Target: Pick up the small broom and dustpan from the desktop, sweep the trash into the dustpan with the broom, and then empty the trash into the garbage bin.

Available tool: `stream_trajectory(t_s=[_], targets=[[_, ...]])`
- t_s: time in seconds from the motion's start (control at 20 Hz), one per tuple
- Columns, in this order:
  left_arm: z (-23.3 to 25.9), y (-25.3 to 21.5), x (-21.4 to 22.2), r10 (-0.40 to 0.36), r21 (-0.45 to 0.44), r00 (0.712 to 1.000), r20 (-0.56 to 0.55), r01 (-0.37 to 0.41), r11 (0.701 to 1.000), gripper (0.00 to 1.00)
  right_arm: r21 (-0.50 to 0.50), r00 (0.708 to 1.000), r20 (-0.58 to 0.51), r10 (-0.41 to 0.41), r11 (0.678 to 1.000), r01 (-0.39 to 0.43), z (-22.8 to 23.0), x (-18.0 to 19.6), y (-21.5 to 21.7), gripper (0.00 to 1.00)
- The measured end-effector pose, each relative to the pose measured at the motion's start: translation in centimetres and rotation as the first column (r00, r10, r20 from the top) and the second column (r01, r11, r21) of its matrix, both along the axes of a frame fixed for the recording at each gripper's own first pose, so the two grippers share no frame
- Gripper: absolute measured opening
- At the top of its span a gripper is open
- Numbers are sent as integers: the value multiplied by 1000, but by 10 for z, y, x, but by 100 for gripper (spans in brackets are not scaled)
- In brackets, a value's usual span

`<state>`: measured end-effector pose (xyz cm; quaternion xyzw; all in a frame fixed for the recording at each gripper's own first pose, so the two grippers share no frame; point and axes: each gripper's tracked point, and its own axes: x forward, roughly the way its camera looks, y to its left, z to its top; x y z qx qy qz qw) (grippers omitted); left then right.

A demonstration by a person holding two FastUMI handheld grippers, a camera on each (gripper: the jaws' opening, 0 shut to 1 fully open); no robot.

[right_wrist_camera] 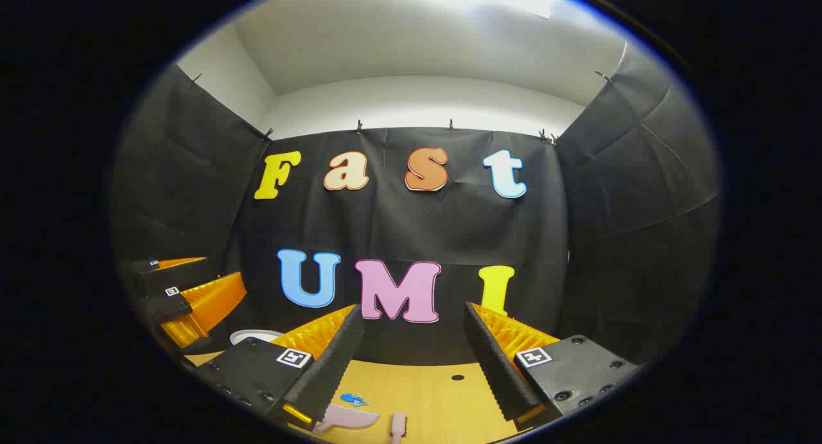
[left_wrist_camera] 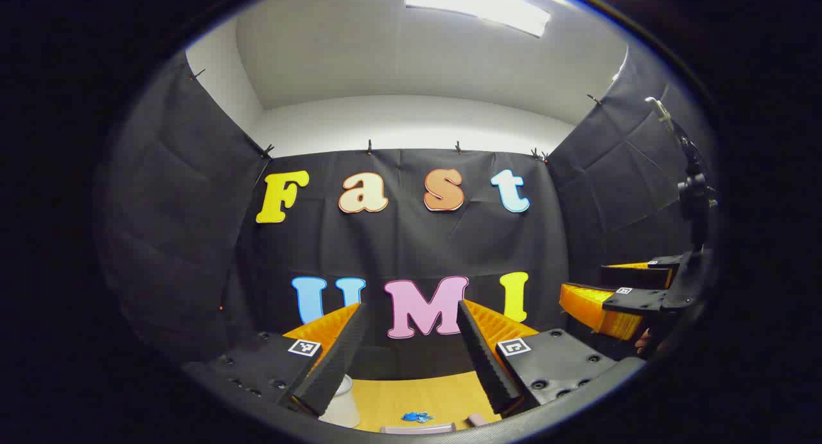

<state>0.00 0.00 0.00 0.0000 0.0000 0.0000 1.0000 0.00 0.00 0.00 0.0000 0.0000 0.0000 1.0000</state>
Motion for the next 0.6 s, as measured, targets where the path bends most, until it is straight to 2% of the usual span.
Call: stream_trajectory(t_s=[0.05,0.15,0.25,0.35,0.4,0.6], targets=[[-3,0,1,1,-5,1000,-13,-1,1000,84,-10,1000,3,-4,1000,5,1,-3,1,96],[-10,-4,2,-5,-18,999,-35,4,1000,82,-28,1000,15,-12,1000,12,3,-5,-1,100],[-16,-10,0,-12,-24,998,-61,11,1000,82,-32,1000,4,-1,999,1,-2,-6,3,96],[-18,-12,1,-15,-29,997,-76,13,1000,84,-35,1000,-13,5,999,-5,-6,-6,4,99],[-19,-13,1,-20,-33,997,-80,17,999,80,-33,1000,-19,7,999,-8,-7,-5,5,99],[-25,-12,3,-18,-65,996,-90,13,998,82,-66,1000,-7,22,998,-22,-4,-9,9,100]])
